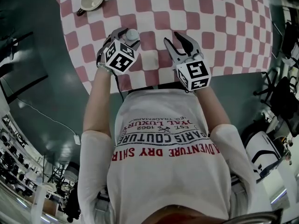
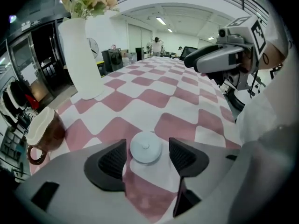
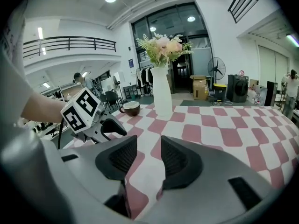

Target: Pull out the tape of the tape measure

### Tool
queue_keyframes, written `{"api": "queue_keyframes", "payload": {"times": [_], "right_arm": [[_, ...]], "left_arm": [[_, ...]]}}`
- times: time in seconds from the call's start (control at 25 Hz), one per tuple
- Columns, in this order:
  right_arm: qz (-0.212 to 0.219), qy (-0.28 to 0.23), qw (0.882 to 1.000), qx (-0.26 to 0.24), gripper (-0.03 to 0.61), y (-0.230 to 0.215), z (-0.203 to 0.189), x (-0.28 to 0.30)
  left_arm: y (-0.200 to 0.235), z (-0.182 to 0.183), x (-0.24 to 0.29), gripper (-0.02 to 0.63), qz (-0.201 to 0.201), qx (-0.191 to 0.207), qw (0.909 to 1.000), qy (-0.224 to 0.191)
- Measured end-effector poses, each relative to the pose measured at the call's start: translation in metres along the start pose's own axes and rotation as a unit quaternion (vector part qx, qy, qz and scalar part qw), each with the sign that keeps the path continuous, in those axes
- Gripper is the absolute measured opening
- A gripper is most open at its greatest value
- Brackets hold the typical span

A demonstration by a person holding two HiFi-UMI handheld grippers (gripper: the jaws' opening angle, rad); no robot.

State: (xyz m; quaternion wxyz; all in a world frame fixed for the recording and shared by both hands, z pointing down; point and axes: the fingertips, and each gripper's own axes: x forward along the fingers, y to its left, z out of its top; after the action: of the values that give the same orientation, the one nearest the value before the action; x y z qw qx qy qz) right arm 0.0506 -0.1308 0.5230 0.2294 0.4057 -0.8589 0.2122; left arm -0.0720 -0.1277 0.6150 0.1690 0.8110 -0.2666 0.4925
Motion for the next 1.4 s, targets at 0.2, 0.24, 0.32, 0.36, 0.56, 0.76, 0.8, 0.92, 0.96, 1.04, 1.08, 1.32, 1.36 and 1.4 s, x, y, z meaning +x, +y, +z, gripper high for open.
{"api": "queue_keyframes", "payload": {"times": [0.2,0.24,0.32,0.36,0.56,0.76,0.8,0.92,0.96,1.04,1.08,1.32,1.36,1.4], "right_arm": [[0.022,0.012,1.0,-0.003,0.175,-0.01,0.0,0.006],[0.025,0.013,1.0,-0.007,0.175,-0.011,0.001,0.006],[0.027,0.012,0.999,-0.018,0.175,-0.014,0.003,0.007],[0.027,0.012,0.999,-0.021,0.175,-0.015,0.003,0.007],[0.033,0.02,0.999,-0.015,0.173,-0.019,0.0,0.01],[0.039,0.029,0.999,-0.022,0.173,-0.017,0.0,0.012],[0.039,0.03,0.999,-0.023,0.173,-0.016,0.0,0.012],[0.043,0.03,0.998,-0.024,0.173,-0.013,0.002,0.012],[0.045,0.029,0.998,-0.026,0.173,-0.013,0.003,0.011],[0.051,0.028,0.998,-0.032,0.173,-0.01,0.007,0.01],[0.055,0.026,0.997,-0.036,0.173,-0.008,0.009,0.01],[0.089,0.015,0.994,-0.068,0.158,0.009,0.027,0.002],[0.096,0.012,0.993,-0.074,0.158,0.013,0.03,0.0],[0.102,0.01,0.992,-0.08,0.158,0.016,0.034,-0.002]], "left_arm": [[0.001,-0.005,0.011,0.31,-0.03,0.014,0.9985,0.043],[0.001,-0.006,0.011,0.31,-0.036,0.015,0.9982,0.046],[0.001,-0.005,0.011,0.31,-0.044,0.023,0.9978,0.044],[0.001,-0.004,0.011,0.309,-0.046,0.027,0.9977,0.043],[0.001,-0.002,0.012,0.235,-0.048,0.041,0.9965,0.056],[0.002,-0.003,0.012,0.232,-0.04,0.024,0.9972,0.059],[0.002,-0.003,0.012,0.231,-0.037,0.022,0.9972,0.061],[-0.001,0.0,0.01,0.23,-0.034,0.025,0.9974,0.059],[-0.002,0.004,0.007,0.23,-0.034,0.026,0.9977,0.053],[-0.004,0.016,-0.001,0.23,-0.036,0.029,0.9984,0.034],[-0.005,0.023,-0.007,0.231,-0.038,0.029,0.9986,0.022],[-0.011,0.075,-0.051,0.232,-0.035,0.064,0.9964,-0.043],[-0.013,0.084,-0.058,0.232,-0.034,0.075,0.9953,-0.051],[-0.016,0.092,-0.065,0.232,-0.034,0.087,0.9939,-0.059]]}}
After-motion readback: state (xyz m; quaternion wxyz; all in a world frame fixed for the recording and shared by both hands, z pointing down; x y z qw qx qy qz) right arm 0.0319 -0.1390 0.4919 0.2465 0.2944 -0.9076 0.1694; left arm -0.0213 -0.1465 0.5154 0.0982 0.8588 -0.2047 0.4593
